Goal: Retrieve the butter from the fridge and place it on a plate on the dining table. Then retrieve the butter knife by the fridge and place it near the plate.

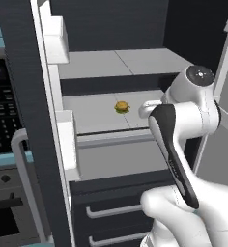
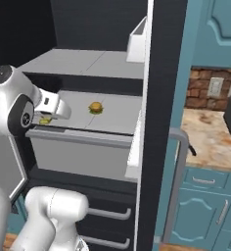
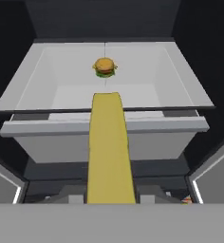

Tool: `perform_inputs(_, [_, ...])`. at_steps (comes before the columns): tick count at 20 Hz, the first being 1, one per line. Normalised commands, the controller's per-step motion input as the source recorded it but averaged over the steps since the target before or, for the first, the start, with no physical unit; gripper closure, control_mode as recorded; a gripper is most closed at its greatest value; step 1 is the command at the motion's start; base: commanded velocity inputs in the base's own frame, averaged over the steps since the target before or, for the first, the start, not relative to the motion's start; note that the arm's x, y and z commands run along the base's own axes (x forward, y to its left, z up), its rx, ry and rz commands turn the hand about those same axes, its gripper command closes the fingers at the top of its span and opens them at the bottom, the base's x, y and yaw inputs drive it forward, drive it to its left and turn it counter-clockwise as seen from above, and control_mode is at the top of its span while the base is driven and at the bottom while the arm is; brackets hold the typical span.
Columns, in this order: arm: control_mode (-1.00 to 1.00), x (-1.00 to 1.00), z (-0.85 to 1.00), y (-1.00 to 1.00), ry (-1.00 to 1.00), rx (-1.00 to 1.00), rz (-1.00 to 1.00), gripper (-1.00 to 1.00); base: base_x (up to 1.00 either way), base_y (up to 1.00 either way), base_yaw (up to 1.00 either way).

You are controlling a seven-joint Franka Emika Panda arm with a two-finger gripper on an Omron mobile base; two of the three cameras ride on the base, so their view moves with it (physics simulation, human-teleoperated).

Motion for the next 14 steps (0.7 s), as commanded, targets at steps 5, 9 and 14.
perform_inputs(5, [1.0, 0.0, 0.0, 0.0, 0.0, 0.0, 0.0, 1.0, -1.0, -0.16, -0.1])
perform_inputs(9, [1.0, 0.0, 0.0, 0.0, 0.0, 0.0, 0.0, 1.0, -1.0, -0.22, -0.14])
perform_inputs(14, [1.0, 0.0, 0.0, 0.0, 0.0, 0.0, 0.0, 1.0, -0.89, -0.25, -0.55])
